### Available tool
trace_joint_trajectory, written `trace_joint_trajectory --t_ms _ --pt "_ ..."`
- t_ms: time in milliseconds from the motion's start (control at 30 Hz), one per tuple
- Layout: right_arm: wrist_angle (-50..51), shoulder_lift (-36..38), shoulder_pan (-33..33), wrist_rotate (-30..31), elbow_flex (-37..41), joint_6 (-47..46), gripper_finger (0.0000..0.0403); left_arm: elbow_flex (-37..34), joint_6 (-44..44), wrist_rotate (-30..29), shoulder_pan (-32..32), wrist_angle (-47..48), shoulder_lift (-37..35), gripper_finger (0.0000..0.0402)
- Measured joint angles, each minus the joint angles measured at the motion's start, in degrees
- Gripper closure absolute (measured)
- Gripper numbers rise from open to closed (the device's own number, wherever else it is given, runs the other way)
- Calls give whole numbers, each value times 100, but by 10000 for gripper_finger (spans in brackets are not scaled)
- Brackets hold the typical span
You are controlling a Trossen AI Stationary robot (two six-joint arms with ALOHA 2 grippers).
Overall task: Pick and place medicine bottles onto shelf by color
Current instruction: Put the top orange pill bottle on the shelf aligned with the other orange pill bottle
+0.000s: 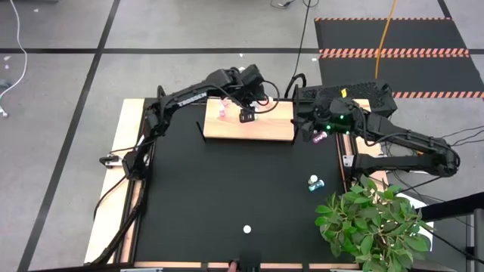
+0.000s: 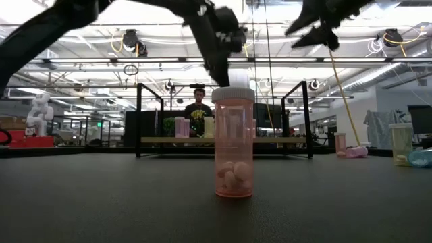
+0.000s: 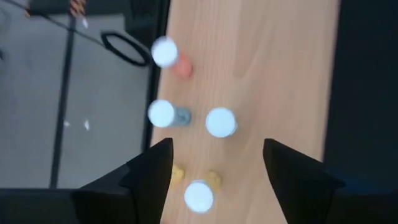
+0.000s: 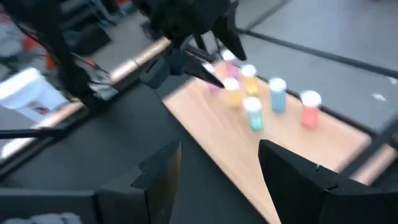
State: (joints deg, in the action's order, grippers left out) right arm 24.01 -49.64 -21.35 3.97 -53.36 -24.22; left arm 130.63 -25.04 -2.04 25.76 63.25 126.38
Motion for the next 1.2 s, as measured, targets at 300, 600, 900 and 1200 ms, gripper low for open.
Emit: trace_joint_trajectory --t_ms 300,600,900,1200 --pt "1539 -487 -862 1245 -1751 836 193 0 347 -2 -193 -519 -1017 144" --pt "3889 -1179 -2378 1243 -1382 -459 193 9 1009 -7 -61 -571 -1388 144" --pt "3168 -1273 -2898 277 257 -1012 193 9 1163 -9 -26 -140 -1396 144" --pt "1831 -1277 -2933 -131 1293 -957 192 9 1156 -9 -28 5 -1396 144"
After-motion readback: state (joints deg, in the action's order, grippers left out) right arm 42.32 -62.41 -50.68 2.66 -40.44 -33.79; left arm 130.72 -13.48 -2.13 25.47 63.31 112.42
